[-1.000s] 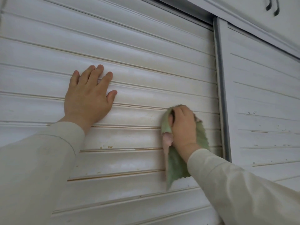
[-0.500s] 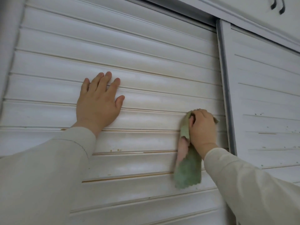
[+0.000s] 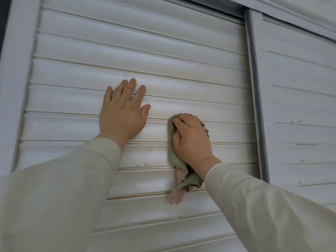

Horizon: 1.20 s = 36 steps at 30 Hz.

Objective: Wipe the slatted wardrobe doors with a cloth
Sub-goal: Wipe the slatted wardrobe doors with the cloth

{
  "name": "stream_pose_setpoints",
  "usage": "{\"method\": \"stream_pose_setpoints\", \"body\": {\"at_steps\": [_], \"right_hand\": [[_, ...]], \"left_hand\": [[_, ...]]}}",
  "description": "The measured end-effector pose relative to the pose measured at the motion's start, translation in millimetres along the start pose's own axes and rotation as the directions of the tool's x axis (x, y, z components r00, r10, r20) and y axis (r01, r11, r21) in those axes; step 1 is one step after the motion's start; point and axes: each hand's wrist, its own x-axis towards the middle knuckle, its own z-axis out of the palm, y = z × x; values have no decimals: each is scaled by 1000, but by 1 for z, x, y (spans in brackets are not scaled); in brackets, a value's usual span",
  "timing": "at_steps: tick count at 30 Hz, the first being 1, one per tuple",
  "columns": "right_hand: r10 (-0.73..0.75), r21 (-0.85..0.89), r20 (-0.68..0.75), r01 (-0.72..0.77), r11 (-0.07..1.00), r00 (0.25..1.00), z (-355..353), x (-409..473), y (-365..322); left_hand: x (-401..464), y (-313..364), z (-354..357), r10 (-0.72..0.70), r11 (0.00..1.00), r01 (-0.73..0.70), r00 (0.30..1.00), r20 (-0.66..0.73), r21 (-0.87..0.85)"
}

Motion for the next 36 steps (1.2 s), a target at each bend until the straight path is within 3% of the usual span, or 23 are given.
{"method": "stream_pose_setpoints", "body": {"at_steps": [11, 16, 23, 25, 29, 34, 36], "right_hand": [[222, 31, -118, -220, 975, 968, -7, -9, 23], [103, 40, 7, -103, 994, 995, -3, -5, -5], [190, -1, 50, -191, 982, 980, -9, 1, -18], [216, -2, 56, -216, 976, 975, -10, 3, -24], [239, -45, 14, -238, 970, 971, -6, 3, -29], [371, -12, -21, -371, 929, 928, 2, 7, -42], [381, 3, -32, -381, 924, 924, 5, 5, -44]], "left_hand": [[4, 28, 2, -30, 999, 27, 995, 94, 38], [9, 34, -4, -50, 998, 43, 986, 157, 48], [16, -10, -47, 101, 994, -106, 954, 284, 4], [7, -35, -60, 31, 999, -40, 964, 263, 29], [-15, -92, -84, -280, 956, 253, 939, 199, 148], [-27, -113, -92, -249, 958, 208, 943, 221, 196], [-29, -118, -93, -347, 934, 325, 923, 165, 150]]}}
